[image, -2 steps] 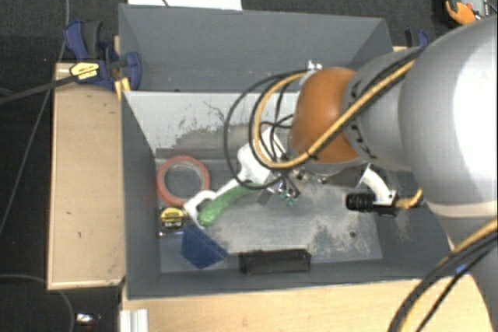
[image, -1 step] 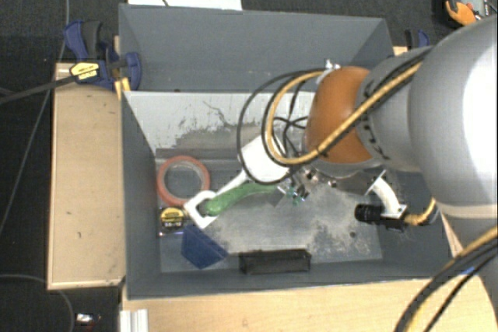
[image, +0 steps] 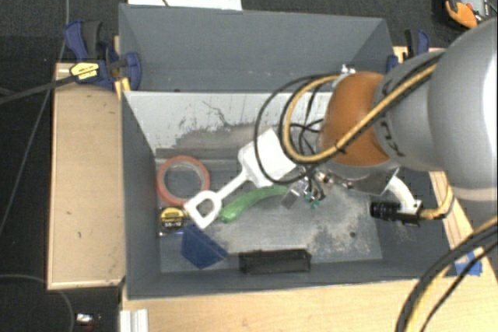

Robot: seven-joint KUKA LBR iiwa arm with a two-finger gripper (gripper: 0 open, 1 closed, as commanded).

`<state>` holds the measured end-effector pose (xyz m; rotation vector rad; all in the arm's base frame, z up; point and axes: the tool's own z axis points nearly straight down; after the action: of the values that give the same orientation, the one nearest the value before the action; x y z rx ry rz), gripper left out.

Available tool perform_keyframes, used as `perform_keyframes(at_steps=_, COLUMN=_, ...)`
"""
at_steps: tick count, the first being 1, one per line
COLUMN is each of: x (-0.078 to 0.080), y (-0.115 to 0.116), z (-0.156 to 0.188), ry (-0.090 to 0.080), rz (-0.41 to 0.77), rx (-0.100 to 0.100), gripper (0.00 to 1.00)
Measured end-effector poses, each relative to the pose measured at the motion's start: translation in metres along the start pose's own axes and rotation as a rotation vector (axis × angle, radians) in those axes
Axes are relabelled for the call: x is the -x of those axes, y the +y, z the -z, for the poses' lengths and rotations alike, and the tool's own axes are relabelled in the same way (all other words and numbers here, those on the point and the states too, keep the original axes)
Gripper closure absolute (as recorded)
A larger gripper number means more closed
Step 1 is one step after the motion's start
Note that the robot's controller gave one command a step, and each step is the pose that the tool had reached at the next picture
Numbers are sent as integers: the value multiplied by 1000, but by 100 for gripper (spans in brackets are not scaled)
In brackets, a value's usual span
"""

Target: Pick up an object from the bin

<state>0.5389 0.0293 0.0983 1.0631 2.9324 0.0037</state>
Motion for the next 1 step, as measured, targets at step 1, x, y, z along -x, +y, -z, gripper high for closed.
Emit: perform_keyframes(at_steps=1, x=-10, y=29, z=39, ry=-1, rz=-67, rx=3, gripper=100)
